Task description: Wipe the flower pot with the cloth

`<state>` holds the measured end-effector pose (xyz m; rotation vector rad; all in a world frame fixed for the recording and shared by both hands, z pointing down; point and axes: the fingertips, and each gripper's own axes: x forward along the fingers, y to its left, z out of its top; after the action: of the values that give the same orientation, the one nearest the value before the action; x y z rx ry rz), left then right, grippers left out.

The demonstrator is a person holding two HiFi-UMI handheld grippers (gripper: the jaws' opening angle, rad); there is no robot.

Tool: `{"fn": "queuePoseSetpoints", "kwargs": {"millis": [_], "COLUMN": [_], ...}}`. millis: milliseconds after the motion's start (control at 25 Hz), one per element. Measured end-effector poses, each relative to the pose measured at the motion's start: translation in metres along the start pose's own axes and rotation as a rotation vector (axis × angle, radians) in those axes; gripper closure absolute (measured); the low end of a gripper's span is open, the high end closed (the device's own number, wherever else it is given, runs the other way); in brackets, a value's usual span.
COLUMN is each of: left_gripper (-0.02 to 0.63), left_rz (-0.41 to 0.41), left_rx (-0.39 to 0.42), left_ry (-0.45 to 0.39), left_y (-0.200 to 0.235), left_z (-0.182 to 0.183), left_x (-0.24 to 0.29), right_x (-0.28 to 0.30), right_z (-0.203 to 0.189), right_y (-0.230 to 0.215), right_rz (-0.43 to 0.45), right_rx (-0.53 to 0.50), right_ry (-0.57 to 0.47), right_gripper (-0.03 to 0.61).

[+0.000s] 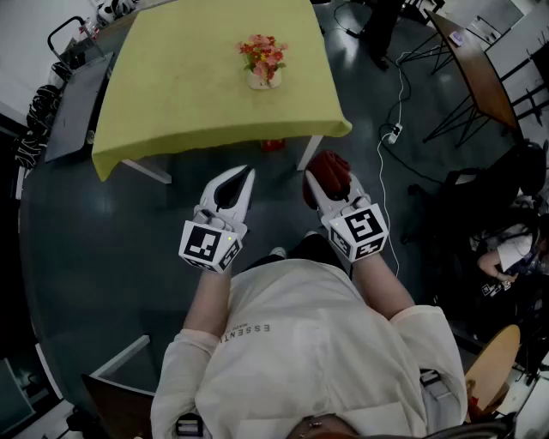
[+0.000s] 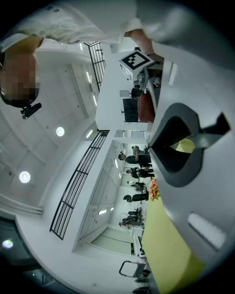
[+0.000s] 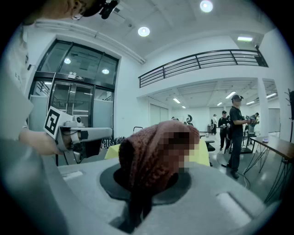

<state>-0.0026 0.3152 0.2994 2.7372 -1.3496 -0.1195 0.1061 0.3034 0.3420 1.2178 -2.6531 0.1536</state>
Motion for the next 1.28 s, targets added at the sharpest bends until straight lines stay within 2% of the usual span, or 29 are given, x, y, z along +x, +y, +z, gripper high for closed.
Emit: {"fn": "queuePoseSetpoints", "kwargs": {"millis": [640, 1040, 1280], "left_gripper": [0.598, 0.597, 0.597], "left_rz": [-0.042, -0.011, 0.016], "left_rx": [-0.01, -0.046, -0.068], "left_ry": [0.011, 0.021, 0.034], "left_y": [-0.007, 0.011, 0.031], "left_z": [-0.009, -0.025, -0.038], "left_x": [-0.002, -0.005, 0.018], "right_x": [-0.006, -0.002, 0.02], "right_z": [-0.004, -0.016, -0.029], "right_y": [0.001, -0.003, -0.032], "right_rz": [-0.018, -0.029, -0.025], "right_rx": [0.031, 0.086, 0.12], "right_ry": [-0.012, 0.003, 0.031], "right_gripper": [0.537, 0.535, 0.535]}}
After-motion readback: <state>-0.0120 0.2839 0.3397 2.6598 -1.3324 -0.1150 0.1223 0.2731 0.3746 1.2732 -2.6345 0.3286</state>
